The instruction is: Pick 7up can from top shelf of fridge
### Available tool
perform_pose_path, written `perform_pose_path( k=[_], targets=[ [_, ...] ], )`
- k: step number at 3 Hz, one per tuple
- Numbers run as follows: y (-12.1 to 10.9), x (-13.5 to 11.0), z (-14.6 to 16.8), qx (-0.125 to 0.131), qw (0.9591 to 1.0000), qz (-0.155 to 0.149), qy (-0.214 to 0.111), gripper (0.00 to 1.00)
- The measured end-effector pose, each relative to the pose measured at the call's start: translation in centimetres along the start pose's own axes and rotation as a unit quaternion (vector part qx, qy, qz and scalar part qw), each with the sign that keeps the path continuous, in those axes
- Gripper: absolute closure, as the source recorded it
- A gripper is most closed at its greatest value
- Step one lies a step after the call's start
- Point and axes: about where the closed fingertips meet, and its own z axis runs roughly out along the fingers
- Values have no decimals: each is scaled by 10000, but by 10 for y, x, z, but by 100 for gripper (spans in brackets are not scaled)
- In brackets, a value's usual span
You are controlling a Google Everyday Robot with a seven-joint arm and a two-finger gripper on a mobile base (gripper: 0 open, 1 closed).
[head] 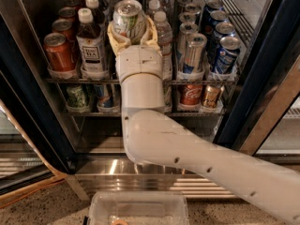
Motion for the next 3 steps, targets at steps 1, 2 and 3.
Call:
perform_pose_path(
  k=[1, 2, 3],
  targets=[
    [10, -8, -39, -767, 9963, 213, 327, 100],
    [12, -13, -77, -1347, 9889, 114, 616, 100],
    [10, -9, -110, -1763, 9796, -144, 957, 100]
  ],
)
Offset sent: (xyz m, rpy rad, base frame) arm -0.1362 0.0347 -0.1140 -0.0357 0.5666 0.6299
